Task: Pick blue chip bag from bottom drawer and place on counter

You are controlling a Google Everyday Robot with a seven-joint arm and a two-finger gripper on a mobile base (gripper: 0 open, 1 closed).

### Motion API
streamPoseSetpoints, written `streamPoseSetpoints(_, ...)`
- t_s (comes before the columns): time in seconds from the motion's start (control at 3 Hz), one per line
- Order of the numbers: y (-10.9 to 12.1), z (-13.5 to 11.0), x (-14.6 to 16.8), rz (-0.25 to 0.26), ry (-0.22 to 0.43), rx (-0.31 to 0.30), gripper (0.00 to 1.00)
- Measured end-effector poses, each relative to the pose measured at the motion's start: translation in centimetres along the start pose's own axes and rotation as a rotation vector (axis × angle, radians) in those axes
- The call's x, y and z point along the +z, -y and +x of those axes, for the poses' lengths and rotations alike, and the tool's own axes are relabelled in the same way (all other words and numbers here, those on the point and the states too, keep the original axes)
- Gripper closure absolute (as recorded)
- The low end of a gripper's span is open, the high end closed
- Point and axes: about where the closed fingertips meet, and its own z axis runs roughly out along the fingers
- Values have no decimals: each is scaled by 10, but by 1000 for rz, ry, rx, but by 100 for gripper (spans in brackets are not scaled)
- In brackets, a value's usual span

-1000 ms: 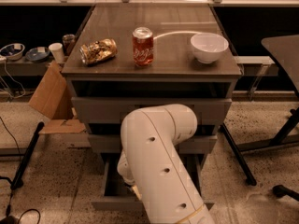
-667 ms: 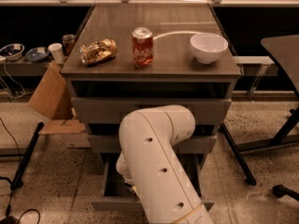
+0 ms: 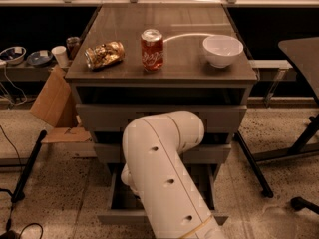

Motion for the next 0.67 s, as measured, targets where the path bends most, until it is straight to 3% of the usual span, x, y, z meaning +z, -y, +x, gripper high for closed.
streamPoseSetpoints(0.33, 1, -3, -9, 17, -11, 2, 91)
streamPoseSetpoints(0.67, -2, -6, -22, 47, -14, 13, 100)
